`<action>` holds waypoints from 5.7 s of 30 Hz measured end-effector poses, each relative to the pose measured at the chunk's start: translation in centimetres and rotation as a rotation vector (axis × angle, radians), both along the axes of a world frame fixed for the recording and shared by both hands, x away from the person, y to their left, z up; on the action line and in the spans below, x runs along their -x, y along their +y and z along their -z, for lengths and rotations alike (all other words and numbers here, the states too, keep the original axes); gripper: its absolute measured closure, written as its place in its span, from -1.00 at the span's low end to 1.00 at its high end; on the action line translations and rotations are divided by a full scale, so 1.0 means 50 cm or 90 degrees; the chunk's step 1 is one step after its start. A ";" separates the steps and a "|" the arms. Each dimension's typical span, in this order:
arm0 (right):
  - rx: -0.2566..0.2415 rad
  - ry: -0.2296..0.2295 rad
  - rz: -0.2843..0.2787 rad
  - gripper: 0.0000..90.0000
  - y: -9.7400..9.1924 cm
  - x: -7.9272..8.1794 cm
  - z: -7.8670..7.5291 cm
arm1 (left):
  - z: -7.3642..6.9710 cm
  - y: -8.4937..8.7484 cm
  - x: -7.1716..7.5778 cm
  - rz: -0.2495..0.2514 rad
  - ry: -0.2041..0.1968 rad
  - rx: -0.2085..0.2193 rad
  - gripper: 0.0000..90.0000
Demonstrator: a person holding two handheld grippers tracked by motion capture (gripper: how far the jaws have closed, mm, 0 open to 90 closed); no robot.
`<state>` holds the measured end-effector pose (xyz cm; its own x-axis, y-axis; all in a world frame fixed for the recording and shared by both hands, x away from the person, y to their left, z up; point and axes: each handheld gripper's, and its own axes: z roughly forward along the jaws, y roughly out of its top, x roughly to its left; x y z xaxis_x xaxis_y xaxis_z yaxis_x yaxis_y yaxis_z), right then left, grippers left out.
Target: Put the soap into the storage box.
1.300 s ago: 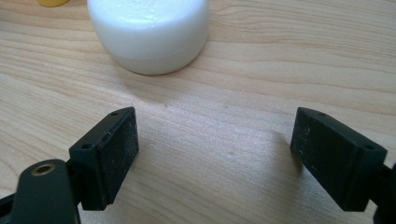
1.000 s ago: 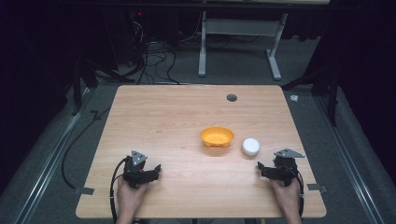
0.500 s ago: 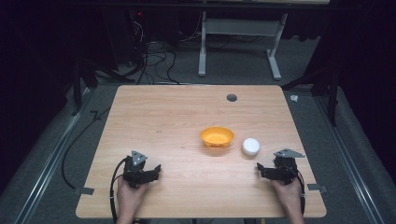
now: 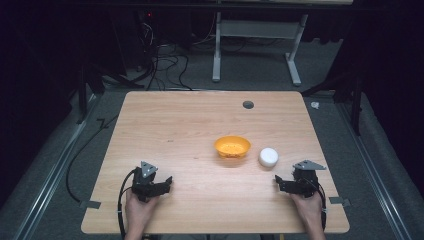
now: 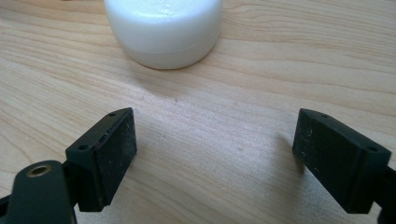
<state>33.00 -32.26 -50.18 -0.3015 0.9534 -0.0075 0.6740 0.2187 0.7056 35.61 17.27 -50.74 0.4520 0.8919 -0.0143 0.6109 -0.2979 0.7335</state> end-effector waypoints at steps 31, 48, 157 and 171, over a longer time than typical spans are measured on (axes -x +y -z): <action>-0.032 -0.060 0.008 -0.60 0.065 0.039 -0.034 | 0.000 0.000 0.000 0.001 0.000 0.000 -0.55; -0.018 -0.054 0.000 -0.67 0.092 -0.009 -0.054 | 0.000 0.000 0.001 0.002 0.000 0.000 -0.55; -0.017 -0.016 0.046 -0.45 0.124 -0.126 -0.017 | 0.000 -0.001 0.002 0.009 0.001 0.000 -0.55; -0.045 -0.028 0.025 -0.45 0.116 -0.099 -0.054 | 0.000 -0.001 0.002 0.009 0.001 0.000 -0.55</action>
<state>37.95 -26.45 -47.51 -0.2645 0.9632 0.0476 0.6493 0.1414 0.7473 35.53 17.23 -50.72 0.4647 0.8854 -0.0156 0.6082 -0.3063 0.7323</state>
